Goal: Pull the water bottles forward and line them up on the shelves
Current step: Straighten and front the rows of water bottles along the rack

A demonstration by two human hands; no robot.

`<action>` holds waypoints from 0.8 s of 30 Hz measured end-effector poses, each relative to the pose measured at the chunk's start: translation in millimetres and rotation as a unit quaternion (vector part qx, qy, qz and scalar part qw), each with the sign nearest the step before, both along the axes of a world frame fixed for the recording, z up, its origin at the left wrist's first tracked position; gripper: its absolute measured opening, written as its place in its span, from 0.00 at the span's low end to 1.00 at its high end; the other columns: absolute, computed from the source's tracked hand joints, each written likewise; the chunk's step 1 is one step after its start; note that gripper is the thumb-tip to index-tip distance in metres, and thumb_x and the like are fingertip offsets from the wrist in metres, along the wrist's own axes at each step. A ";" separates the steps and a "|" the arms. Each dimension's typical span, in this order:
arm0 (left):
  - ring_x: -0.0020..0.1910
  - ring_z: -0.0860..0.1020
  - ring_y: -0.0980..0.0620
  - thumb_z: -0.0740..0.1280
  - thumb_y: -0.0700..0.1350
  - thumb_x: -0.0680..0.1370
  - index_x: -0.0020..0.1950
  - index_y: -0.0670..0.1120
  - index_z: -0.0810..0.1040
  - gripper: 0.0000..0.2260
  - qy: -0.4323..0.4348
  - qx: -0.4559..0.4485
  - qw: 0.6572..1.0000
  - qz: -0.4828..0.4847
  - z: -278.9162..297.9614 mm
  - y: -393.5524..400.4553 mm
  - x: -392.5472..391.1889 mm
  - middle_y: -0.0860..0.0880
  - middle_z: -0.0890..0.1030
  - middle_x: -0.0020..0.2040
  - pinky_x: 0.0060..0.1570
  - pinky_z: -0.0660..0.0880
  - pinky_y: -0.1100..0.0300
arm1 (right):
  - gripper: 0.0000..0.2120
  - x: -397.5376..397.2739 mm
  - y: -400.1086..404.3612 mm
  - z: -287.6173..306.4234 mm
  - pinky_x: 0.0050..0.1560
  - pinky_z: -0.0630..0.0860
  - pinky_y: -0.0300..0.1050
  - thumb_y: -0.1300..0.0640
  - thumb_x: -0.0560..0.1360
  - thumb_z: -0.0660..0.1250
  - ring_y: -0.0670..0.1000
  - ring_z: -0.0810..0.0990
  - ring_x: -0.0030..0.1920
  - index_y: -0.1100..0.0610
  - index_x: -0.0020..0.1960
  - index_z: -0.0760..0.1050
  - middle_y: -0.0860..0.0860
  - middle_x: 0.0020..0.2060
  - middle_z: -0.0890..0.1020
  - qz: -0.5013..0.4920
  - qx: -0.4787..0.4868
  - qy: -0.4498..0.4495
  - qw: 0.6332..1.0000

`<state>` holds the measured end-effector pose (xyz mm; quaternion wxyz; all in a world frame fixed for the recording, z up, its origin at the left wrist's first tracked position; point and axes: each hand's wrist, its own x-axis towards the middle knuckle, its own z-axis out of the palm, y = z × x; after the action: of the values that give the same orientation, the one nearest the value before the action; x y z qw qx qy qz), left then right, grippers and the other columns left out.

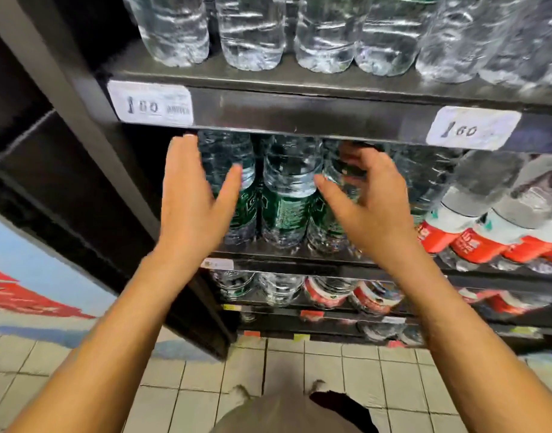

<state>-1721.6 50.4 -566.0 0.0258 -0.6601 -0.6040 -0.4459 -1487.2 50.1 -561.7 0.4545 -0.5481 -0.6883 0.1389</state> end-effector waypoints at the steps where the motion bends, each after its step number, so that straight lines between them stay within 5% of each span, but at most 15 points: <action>1: 0.47 0.66 0.50 0.66 0.51 0.78 0.54 0.38 0.71 0.16 0.007 -0.003 1.000 0.005 6.1 6.0 -0.8 0.41 0.72 0.48 0.48 0.63 0.61 | 0.20 -8.1 5.5 4.8 0.47 0.77 0.50 0.45 0.75 0.71 0.54 0.77 0.48 0.61 0.53 0.76 0.55 0.44 0.78 -0.024 0.029 -0.036 0.999; 4: 0.38 0.73 0.42 0.66 0.49 0.75 0.38 0.38 0.75 0.14 -0.024 -0.068 0.997 0.023 21.8 26.3 -8.6 0.40 0.76 0.35 0.44 0.68 0.50 | 0.27 -26.1 20.0 15.1 0.30 0.57 0.37 0.40 0.75 0.69 0.48 0.62 0.27 0.56 0.30 0.63 0.50 0.24 0.64 -0.075 0.047 -0.106 0.990; 6: 0.27 0.66 0.50 0.64 0.47 0.70 0.26 0.41 0.68 0.15 -0.104 -0.116 0.987 0.030 31.7 38.7 -14.1 0.48 0.68 0.23 0.34 0.65 0.55 | 0.32 -34.7 28.4 18.7 0.25 0.55 0.38 0.41 0.76 0.69 0.46 0.55 0.23 0.54 0.27 0.54 0.48 0.21 0.56 -0.085 0.020 -0.133 0.987; 7: 0.29 0.68 0.51 0.64 0.45 0.69 0.29 0.39 0.72 0.12 -0.159 -0.139 0.977 0.025 34.8 44.5 -16.0 0.48 0.72 0.26 0.36 0.67 0.58 | 0.32 -38.0 34.3 18.9 0.24 0.55 0.39 0.41 0.76 0.68 0.47 0.55 0.22 0.54 0.25 0.54 0.49 0.20 0.56 -0.088 -0.003 -0.152 0.984; 9: 0.45 0.77 0.49 0.65 0.40 0.71 0.48 0.35 0.82 0.11 -0.228 -0.184 0.956 0.002 36.9 54.4 -19.6 0.46 0.82 0.44 0.49 0.71 0.58 | 0.32 -43.0 48.1 16.0 0.26 0.57 0.42 0.37 0.77 0.64 0.48 0.59 0.22 0.56 0.25 0.60 0.50 0.19 0.60 -0.100 -0.055 -0.199 0.973; 10: 0.53 0.79 0.46 0.67 0.40 0.73 0.54 0.36 0.81 0.13 -0.220 -0.209 0.953 0.003 36.3 59.0 -21.9 0.44 0.83 0.51 0.52 0.72 0.58 | 0.32 -45.9 54.3 15.8 0.27 0.61 0.44 0.34 0.77 0.61 0.50 0.64 0.23 0.59 0.28 0.68 0.52 0.21 0.67 -0.108 -0.079 -0.233 0.963; 12: 0.58 0.79 0.42 0.68 0.46 0.77 0.57 0.38 0.81 0.15 -0.160 -0.262 0.952 0.020 36.3 62.6 -24.5 0.40 0.83 0.57 0.49 0.73 0.59 | 0.34 -50.8 64.9 17.9 0.38 0.72 0.44 0.29 0.76 0.56 0.57 0.80 0.38 0.58 0.54 0.81 0.57 0.41 0.84 -0.123 -0.121 -0.265 0.949; 14: 0.63 0.77 0.44 0.68 0.51 0.78 0.62 0.43 0.80 0.17 -0.093 -0.259 0.961 0.014 38.0 64.6 -26.1 0.43 0.81 0.62 0.55 0.72 0.59 | 0.36 -52.2 69.6 21.3 0.54 0.76 0.47 0.27 0.75 0.54 0.58 0.81 0.58 0.51 0.70 0.73 0.55 0.62 0.81 -0.116 -0.177 -0.243 0.947; 16: 0.62 0.75 0.48 0.68 0.52 0.79 0.63 0.46 0.78 0.15 -0.056 -0.242 0.969 0.001 39.7 64.9 -26.5 0.49 0.80 0.62 0.59 0.70 0.64 | 0.34 -49.6 73.2 23.8 0.67 0.69 0.49 0.29 0.77 0.54 0.56 0.74 0.68 0.50 0.73 0.70 0.53 0.70 0.74 -0.081 -0.236 -0.218 0.944; 17: 0.58 0.75 0.52 0.68 0.52 0.79 0.61 0.49 0.78 0.13 -0.054 -0.235 0.971 0.005 38.6 65.7 -27.4 0.52 0.80 0.58 0.53 0.68 0.72 | 0.34 -47.8 76.9 25.2 0.71 0.65 0.50 0.29 0.77 0.53 0.56 0.69 0.72 0.48 0.75 0.66 0.52 0.74 0.69 -0.064 -0.254 -0.213 0.941; 19: 0.53 0.73 0.57 0.70 0.55 0.77 0.60 0.51 0.77 0.14 -0.086 -0.213 0.973 0.020 37.9 65.1 -26.0 0.56 0.77 0.52 0.40 0.64 0.80 | 0.35 -44.9 81.0 32.2 0.77 0.56 0.54 0.29 0.76 0.54 0.55 0.60 0.77 0.43 0.79 0.58 0.49 0.78 0.60 -0.011 -0.255 -0.177 0.951; 21: 0.53 0.79 0.52 0.72 0.56 0.74 0.56 0.44 0.81 0.18 -0.137 -0.205 0.968 0.049 34.0 63.5 -23.9 0.50 0.83 0.53 0.38 0.68 0.74 | 0.35 -38.6 86.1 35.5 0.78 0.51 0.55 0.31 0.77 0.56 0.54 0.56 0.78 0.44 0.79 0.57 0.48 0.79 0.57 0.034 -0.239 -0.169 0.956; 24: 0.58 0.80 0.45 0.72 0.57 0.73 0.58 0.43 0.81 0.21 -0.097 -0.206 0.972 0.055 28.1 63.2 -19.3 0.44 0.83 0.57 0.48 0.71 0.63 | 0.29 -26.0 80.5 39.5 0.72 0.60 0.48 0.34 0.76 0.61 0.50 0.72 0.65 0.43 0.73 0.66 0.45 0.66 0.76 0.054 -0.266 -0.127 0.954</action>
<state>-1740.9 113.6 -538.0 -0.1447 -0.5705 -0.7182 -0.3712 -1513.2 130.6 -522.2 0.1928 -0.6243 -0.7068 0.2710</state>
